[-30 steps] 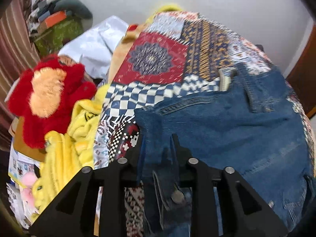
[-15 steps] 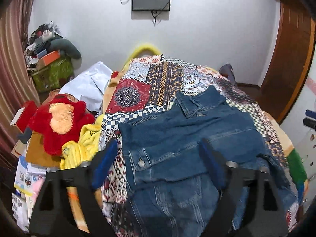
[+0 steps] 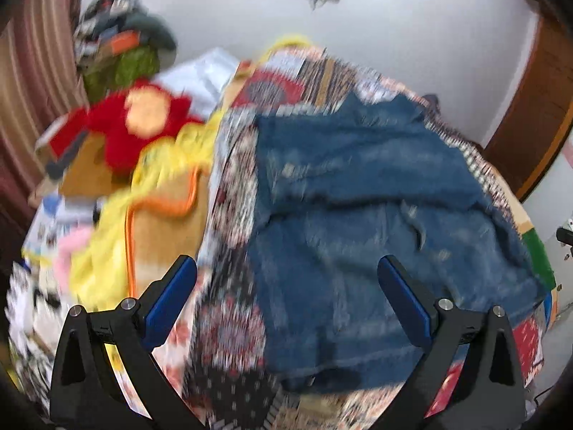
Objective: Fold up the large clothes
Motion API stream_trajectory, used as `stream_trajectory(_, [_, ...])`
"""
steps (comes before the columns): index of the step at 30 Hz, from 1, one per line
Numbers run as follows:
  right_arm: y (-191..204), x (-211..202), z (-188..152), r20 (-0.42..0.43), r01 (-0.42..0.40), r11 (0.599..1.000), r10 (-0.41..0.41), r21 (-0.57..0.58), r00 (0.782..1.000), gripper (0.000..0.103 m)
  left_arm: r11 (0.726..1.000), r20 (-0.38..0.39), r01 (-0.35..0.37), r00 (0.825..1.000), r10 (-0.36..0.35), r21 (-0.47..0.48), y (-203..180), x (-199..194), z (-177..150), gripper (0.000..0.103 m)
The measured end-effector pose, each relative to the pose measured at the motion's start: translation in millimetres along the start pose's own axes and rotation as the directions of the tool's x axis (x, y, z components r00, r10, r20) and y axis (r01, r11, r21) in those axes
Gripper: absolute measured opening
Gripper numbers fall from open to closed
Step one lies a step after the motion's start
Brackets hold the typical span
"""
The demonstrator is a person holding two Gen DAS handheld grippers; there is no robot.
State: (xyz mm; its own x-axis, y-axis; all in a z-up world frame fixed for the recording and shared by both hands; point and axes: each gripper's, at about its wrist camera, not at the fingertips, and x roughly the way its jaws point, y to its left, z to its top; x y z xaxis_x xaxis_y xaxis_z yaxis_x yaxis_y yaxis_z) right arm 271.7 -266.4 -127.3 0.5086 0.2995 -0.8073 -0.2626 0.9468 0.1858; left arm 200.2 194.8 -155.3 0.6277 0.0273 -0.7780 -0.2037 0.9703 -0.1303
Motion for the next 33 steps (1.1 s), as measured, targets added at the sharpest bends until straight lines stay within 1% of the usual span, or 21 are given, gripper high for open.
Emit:
stream_trajectory(3, [-12.3, 11.8, -22.3, -0.06, -0.02, 0.998, 0.024, 0.055, 0.998, 0.095, 0.998, -0.076, 0.001, 0.997, -0.006, -0.058, 15.3, 14.6, -27.6, 0.102])
stream_trajectory(6, [-19.2, 26.8, -49.0, -0.109, -0.037, 0.993, 0.049, 0.109, 0.993, 0.095, 0.992, -0.151, 0.028, 0.987, -0.047, -0.127, 22.4, 32.1, -55.8, 0.102])
stream_trajectory(8, [-20.1, 34.5, -61.1, -0.129, -0.049, 0.99, 0.066, 0.133, 0.989, 0.095, 0.982, -0.202, 0.06, 0.975, -0.096, -0.177, 24.0, 46.9, -73.8, 0.102])
stream_trajectory(10, [-19.2, 41.8, -72.9, -0.147, -0.067, 0.985, 0.091, 0.158, 0.985, 0.094, 0.971, -0.233, 0.074, 0.964, -0.128, -0.226, 23.9, 58.3, -87.9, 0.102])
stream_trajectory(12, [-18.5, 45.1, -80.4, -0.141, -0.096, 0.979, 0.122, 0.18, 0.982, 0.089, 0.958, -0.245, 0.107, 0.954, -0.175, -0.266, 22.1, 67.1, -96.5, 0.1])
stream_trajectory(13, [-16.5, 44.9, -81.1, -0.129, -0.097, 0.979, 0.121, 0.179, 0.984, 0.089, 0.95, -0.245, 0.129, 0.948, -0.202, -0.284, 20.2, 70.7, -100.0, 0.096])
stream_trajectory(14, [-14.1, 44.6, -81.0, -0.121, -0.104, 0.979, 0.126, 0.175, 0.985, 0.084, 0.944, -0.248, 0.146, 0.943, -0.224, -0.296, 17.5, 74.3, -103.0, 0.093])
stream_trajectory(15, [-12.1, 44.9, -80.6, -0.119, -0.121, 0.977, 0.142, 0.173, 0.983, 0.074, 0.94, -0.25, 0.161, 0.938, -0.241, -0.302, 14.7, 77.6, -105.0, 0.087])
stream_trajectory(16, [-11.1, 46.1, -80.2, -0.121, -0.14, 0.974, 0.164, 0.18, 0.979, 0.069, 0.937, -0.25, 0.173, 0.935, -0.253, -0.303, 10.4, 79.9, -105.9, 0.082])
stream_trajectory(18, [-8.6, 49.0, -79.5, -0.124, -0.183, 0.964, 0.209, 0.193, 0.97, 0.05, 0.937, -0.23, 0.181, 0.939, -0.255, -0.299, 6.8, 81.6, -105.7, 0.078])
stream_trajectory(19, [-7.3, 49.7, -78.5, -0.123, -0.196, 0.961, 0.222, 0.198, 0.967, 0.046, 0.938, -0.222, 0.183, 0.942, -0.253, -0.295, 6.6, 81.4, -104.6, 0.071])
stream_trajectory(20, [-6.2, 49.9, -78.4, -0.122, -0.189, 0.962, 0.216, 0.196, 0.969, 0.045, 0.94, -0.21, 0.183, 0.946, -0.249, -0.289, 6.3, 79.9, -104.2, 0.066])
stream_trajectory(21, [-4.7, 49.3, -78.5, -0.112, -0.184, 0.965, 0.207, 0.188, 0.972, 0.04, 0.943, -0.205, 0.177, 0.949, -0.24, -0.283, 6.8, 77.9, -102.0, 0.056])
stream_trajectory(22, [-3.7, 48.0, -77.9, -0.105, -0.18, 0.966, 0.201, 0.184, 0.974, 0.036, 0.95, -0.2, 0.16, 0.955, -0.217, -0.267, 7.6, 75.8, -100.6, 0.037])
stream_trajectory(23, [-3.9, 46.8, -77.8, -0.097, -0.178, 0.967, 0.198, 0.184, 0.975, 0.03, 0.964, -0.195, 0.126, 0.965, -0.174, -0.236, 8.8, 73.2, -97.6, 0.024])
stream_trajectory(24, [-5.4, 44.0, -76.9, -0.079, -0.189, 0.964, 0.206, 0.188, 0.975, 0.024, 0.973, -0.187, 0.089, 0.974, -0.13, -0.212, 12.5, 69.8, -94.7, 0.007])
stream_trajectory(25, [-6.7, 41.1, -75.7, -0.06, -0.195, 0.963, 0.209, 0.187, 0.976, 0.022, 0.978, -0.166, 0.065, 0.981, -0.099, -0.197, 16.2, 64.2, -91.3, 0.007])
stream_trajectory(27, [-4.5, 37.8, -72.4, -0.048, -0.201, 0.965, 0.212, 0.169, 0.976, 0.017, 0.967, -0.116, 0.105, 0.984, -0.134, -0.233, 28.6, 55.2, -83.7, 0.007])
stream_trajectory(28, [-2.2, 35.3, -69.4, -0.035, -0.2, 0.967, 0.208, 0.156, 0.977, 0.016, 0.963, -0.096, 0.114, 0.985, -0.141, -0.244, 32.1, 49.7, -78.7, 0.007])
stream_trajectory(30, [2.5, 30.1, -61.4, -0.014, -0.21, 0.969, 0.213, 0.13, 0.977, 0.014, 0.964, -0.06, 0.118, 0.989, -0.136, -0.237, 34.6, 37.9, -70.1, 0.007])
stream_trajectory(33, [9.4, 22.6, -43.9, 0.023, -0.228, 0.968, 0.227, 0.101, 0.974, 0.013, 0.973, 0.002, 0.124, 0.992, -0.126, -0.196, 27.6, 20.6, -49.4, 0.007])
